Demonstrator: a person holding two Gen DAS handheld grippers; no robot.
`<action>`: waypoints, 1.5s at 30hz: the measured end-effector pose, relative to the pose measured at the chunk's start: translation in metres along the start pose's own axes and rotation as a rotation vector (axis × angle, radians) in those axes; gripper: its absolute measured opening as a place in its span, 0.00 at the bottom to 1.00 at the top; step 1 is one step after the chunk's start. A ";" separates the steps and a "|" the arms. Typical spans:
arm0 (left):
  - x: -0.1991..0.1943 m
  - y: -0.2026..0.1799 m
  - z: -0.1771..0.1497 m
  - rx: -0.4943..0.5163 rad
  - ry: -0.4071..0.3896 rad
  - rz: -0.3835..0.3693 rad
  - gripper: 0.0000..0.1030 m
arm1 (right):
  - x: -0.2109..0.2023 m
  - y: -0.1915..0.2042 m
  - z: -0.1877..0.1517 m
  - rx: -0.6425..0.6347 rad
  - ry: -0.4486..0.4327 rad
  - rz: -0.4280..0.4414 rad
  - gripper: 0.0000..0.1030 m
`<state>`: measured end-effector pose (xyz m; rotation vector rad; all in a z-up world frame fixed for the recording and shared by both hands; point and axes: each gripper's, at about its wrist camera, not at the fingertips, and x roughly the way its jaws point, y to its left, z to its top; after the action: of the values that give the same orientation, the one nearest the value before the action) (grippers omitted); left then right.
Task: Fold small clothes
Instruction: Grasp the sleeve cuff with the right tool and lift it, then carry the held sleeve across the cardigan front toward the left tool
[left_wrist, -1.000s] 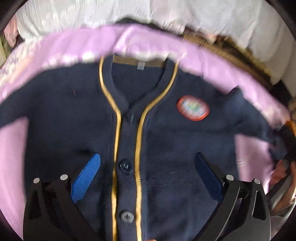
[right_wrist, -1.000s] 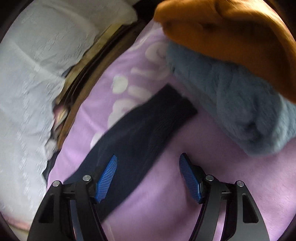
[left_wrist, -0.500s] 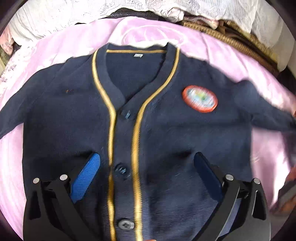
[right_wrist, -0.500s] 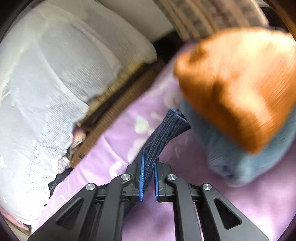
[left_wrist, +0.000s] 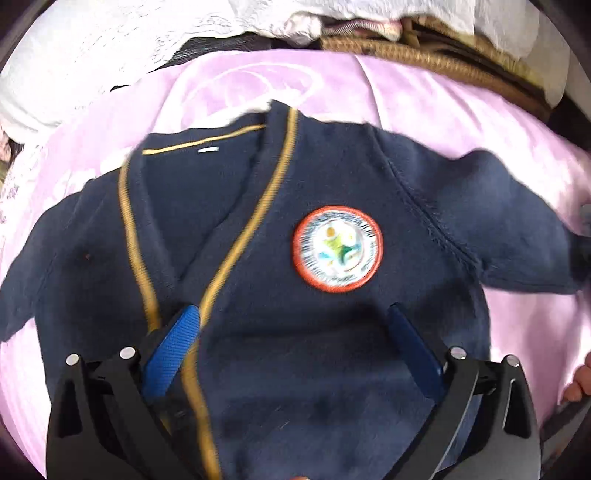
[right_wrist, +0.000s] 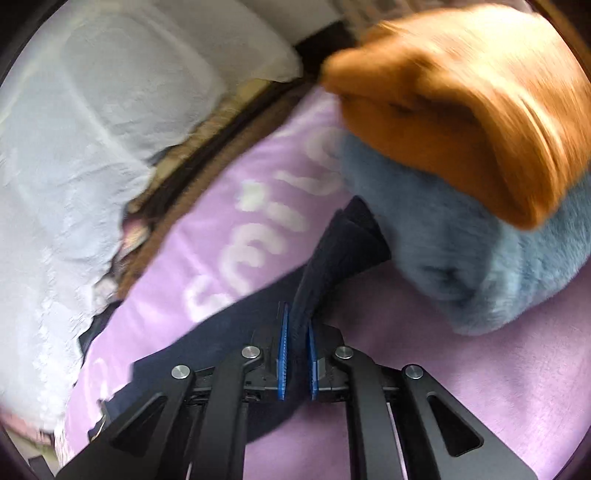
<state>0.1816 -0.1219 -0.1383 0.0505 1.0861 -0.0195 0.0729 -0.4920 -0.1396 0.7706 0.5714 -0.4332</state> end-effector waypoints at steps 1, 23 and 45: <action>-0.005 0.009 -0.002 -0.013 -0.005 -0.013 0.96 | 0.000 0.007 -0.004 -0.014 0.003 0.021 0.09; -0.023 0.238 -0.064 -0.358 -0.060 0.037 0.96 | -0.039 0.176 -0.057 -0.301 0.084 0.324 0.09; -0.028 0.245 -0.020 -0.453 -0.102 -0.266 0.96 | -0.053 0.321 -0.188 -0.495 0.220 0.457 0.09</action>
<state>0.1608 0.1231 -0.1149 -0.4977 0.9679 -0.0152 0.1514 -0.1368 -0.0479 0.4496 0.6512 0.2166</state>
